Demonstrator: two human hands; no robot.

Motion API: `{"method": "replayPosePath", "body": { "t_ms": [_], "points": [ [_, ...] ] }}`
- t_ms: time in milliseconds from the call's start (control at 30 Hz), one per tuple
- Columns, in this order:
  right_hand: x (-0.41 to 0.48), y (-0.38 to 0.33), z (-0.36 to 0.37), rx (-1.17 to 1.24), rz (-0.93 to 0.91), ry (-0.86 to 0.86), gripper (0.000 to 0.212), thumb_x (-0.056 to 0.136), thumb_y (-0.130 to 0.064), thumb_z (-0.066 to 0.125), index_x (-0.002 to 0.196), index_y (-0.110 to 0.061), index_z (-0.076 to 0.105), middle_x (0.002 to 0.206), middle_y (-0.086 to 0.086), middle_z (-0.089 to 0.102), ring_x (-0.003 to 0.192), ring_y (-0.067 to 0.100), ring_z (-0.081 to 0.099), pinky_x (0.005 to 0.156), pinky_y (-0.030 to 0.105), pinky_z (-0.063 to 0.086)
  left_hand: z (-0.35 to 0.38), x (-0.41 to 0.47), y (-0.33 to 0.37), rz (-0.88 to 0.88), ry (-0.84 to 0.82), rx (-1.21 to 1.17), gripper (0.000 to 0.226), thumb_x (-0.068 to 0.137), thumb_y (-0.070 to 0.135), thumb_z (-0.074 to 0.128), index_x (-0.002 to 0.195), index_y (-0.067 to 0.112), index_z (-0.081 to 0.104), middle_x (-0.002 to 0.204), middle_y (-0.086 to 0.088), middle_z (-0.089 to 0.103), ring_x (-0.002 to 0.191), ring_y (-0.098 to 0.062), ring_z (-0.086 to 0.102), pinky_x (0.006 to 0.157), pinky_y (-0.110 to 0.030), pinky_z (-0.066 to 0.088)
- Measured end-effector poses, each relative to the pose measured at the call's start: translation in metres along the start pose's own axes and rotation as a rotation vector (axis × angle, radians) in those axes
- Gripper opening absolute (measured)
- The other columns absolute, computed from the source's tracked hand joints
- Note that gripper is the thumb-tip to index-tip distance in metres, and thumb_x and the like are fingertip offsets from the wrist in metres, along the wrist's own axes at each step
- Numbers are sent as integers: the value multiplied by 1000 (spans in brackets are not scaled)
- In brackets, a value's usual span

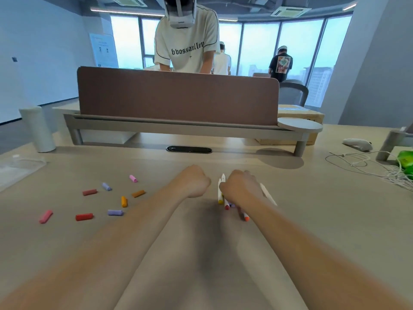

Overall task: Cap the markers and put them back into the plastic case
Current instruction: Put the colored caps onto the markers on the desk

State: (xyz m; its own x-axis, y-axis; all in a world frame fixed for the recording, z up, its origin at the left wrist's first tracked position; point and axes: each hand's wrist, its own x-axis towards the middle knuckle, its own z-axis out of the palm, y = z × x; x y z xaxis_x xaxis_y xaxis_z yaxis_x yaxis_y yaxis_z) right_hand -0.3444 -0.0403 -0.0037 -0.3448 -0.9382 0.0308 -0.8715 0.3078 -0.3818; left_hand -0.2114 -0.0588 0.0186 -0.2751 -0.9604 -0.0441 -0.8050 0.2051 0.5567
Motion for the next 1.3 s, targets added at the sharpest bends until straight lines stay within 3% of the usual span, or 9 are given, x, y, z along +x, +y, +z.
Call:
{"method": "replayPosePath", "body": {
  "t_ms": [167, 267, 400, 567, 700, 933, 1033, 1133, 1300],
  "points": [
    [-17, -41, 13, 17, -180, -79, 18, 91, -27, 52, 84, -11, 53, 87, 8, 60, 81, 28, 58, 67, 29, 43, -26, -19, -45, -73, -25, 150, 22, 89, 9, 50, 68, 3, 57, 68, -10, 51, 66, -26, 46, 53, -28, 28],
    [-22, -62, 30, 6, -236, -118, 19, 92, -22, 52, 77, -11, 49, 83, 7, 53, 80, 28, 54, 69, 28, 39, -38, -29, -71, -88, -65, 274, 23, 93, 21, 57, 98, 3, 70, 89, -7, 59, 90, -30, 56, 83, -38, 45],
    [-23, -80, 48, -24, -262, -168, 16, 91, -20, 53, 79, -10, 52, 83, 8, 55, 81, 29, 54, 71, 29, 40, -45, -43, -92, -70, -138, 336, 28, 87, 27, 63, 95, 0, 70, 81, -14, 61, 65, -23, 50, 51, -23, 36],
    [-20, -90, 56, -61, -258, -187, 11, 89, -18, 56, 81, -10, 56, 74, 7, 54, 78, 30, 55, 69, 30, 42, -36, -39, -105, 2, -219, 299, 36, 82, 38, 74, 94, 5, 70, 85, -11, 69, 69, -18, 56, 58, -24, 40],
    [-15, -89, 61, -57, -245, -168, 7, 87, -17, 58, 83, -11, 60, 81, 9, 59, 77, 28, 56, 68, 30, 41, -29, -32, -111, 25, -236, 312, 22, 83, 32, 75, 88, 12, 68, 79, -2, 65, 73, -17, 57, 71, -27, 47],
    [-4, -71, 61, -17, -248, 81, 18, 93, -13, 53, 109, -9, 60, 110, 11, 61, 92, 27, 59, 72, 30, 42, -29, -18, -113, 31, -42, 284, 19, 94, 22, 55, 93, 4, 62, 99, -17, 64, 86, -30, 58, 70, -32, 44],
    [6, -66, 63, -21, -245, 46, 26, 91, -13, 52, 117, -10, 57, 117, 11, 54, 98, 29, 58, 75, 33, 44, -29, -10, -116, 49, 71, 247, 9, 95, 13, 49, 101, 12, 55, 106, -12, 61, 89, -27, 55, 79, -37, 48],
    [13, -66, 70, -74, -278, 7, 27, 93, -25, 58, 119, -15, 59, 116, 8, 55, 95, 27, 59, 72, 31, 42, -24, -3, -114, 62, 71, 257, 22, 93, 5, 45, 112, 13, 53, 113, -12, 59, 95, -28, 54, 82, -37, 47],
    [18, -69, 76, -211, -334, -16, 18, 91, -16, 60, 107, -14, 66, 105, 8, 63, 92, 28, 64, 74, 31, 48, -12, 9, -117, 143, 19, 347, 25, 94, 25, 55, 119, 20, 59, 119, -11, 54, 105, -31, 57, 74, -30, 37]
  ]
}}
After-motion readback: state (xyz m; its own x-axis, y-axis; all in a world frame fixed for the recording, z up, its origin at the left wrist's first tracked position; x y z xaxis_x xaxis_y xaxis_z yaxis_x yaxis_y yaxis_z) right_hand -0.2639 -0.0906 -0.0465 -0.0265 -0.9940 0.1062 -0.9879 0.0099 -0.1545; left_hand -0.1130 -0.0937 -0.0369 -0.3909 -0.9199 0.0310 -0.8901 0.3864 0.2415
